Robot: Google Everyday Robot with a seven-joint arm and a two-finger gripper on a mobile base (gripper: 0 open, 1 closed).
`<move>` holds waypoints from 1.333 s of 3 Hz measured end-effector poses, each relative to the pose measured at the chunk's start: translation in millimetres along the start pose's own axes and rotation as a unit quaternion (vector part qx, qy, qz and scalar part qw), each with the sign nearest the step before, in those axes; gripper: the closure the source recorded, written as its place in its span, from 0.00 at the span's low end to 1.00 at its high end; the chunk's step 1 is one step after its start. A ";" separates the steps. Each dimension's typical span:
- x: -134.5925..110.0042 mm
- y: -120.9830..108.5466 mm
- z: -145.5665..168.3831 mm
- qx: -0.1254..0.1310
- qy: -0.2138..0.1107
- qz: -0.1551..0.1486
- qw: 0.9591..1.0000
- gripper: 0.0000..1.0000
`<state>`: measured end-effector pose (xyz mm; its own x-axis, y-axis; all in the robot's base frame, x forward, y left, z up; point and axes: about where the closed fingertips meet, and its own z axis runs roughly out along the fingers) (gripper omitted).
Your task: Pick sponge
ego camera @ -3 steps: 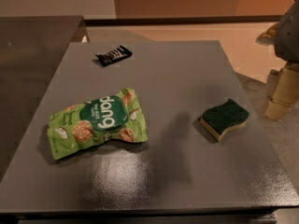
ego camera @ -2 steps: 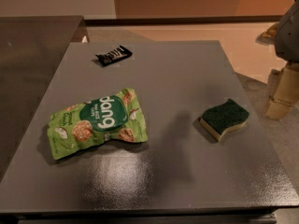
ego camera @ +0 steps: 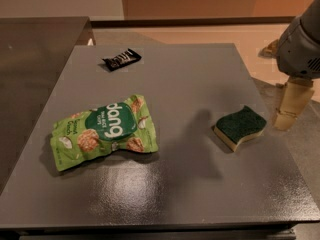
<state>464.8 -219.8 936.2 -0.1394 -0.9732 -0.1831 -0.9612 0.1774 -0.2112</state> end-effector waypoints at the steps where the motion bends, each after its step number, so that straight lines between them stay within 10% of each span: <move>1: 7.0 -4.5 21.1 -0.015 0.003 -0.012 1.000 0.00; 4: 23.2 9.6 52.7 -0.060 -0.001 -0.018 0.998 0.00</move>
Offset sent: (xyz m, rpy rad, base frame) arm 0.0040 -0.0186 -0.0549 -0.0039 0.1177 0.0550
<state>464.9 -233.0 879.3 -0.1045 -0.9783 -0.1786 -0.9871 0.1240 -0.1013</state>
